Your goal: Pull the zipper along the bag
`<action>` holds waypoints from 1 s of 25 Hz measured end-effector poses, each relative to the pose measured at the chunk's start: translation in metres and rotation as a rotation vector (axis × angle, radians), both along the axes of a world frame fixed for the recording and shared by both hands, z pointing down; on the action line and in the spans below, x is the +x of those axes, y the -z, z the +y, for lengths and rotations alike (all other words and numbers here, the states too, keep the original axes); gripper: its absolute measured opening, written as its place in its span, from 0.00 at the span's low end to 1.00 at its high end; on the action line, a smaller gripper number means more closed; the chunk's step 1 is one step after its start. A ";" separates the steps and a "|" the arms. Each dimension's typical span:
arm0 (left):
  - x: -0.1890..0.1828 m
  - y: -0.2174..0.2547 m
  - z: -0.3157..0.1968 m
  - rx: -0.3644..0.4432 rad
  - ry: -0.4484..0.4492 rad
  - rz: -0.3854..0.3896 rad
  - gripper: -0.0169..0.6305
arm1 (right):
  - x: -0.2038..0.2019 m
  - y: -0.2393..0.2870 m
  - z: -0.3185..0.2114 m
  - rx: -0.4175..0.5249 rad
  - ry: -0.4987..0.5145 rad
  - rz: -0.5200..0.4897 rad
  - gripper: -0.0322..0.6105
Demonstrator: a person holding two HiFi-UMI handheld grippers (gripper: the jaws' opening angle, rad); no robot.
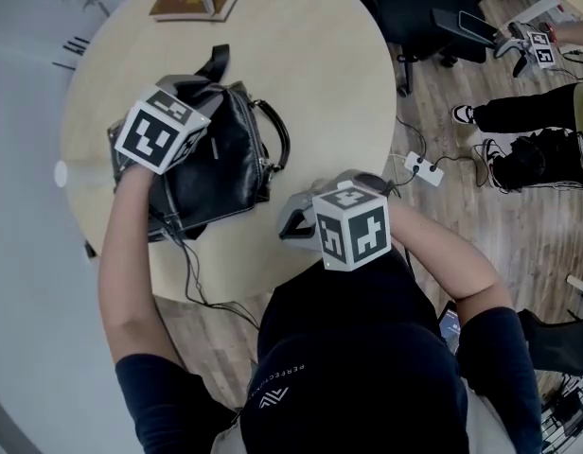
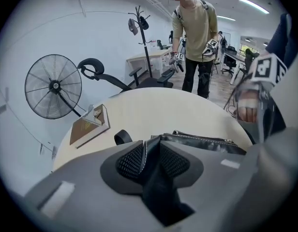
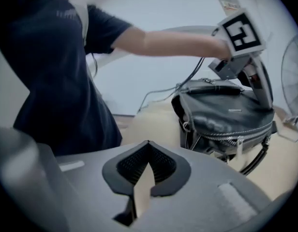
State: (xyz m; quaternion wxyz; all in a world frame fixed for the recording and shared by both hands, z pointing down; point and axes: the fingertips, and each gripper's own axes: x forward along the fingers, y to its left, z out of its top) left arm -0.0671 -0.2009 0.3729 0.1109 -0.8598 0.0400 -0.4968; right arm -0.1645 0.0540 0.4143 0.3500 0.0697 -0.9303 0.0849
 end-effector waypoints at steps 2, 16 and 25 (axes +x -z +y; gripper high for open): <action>-0.001 0.002 0.000 0.003 0.007 0.018 0.23 | 0.000 -0.024 0.004 0.051 -0.063 0.059 0.05; 0.000 0.011 0.013 0.061 0.020 0.157 0.28 | 0.051 -0.002 -0.047 0.120 -0.498 -0.013 0.05; -0.018 0.034 0.020 0.139 0.094 0.278 0.34 | 0.078 0.016 -0.069 0.184 -0.654 -0.016 0.06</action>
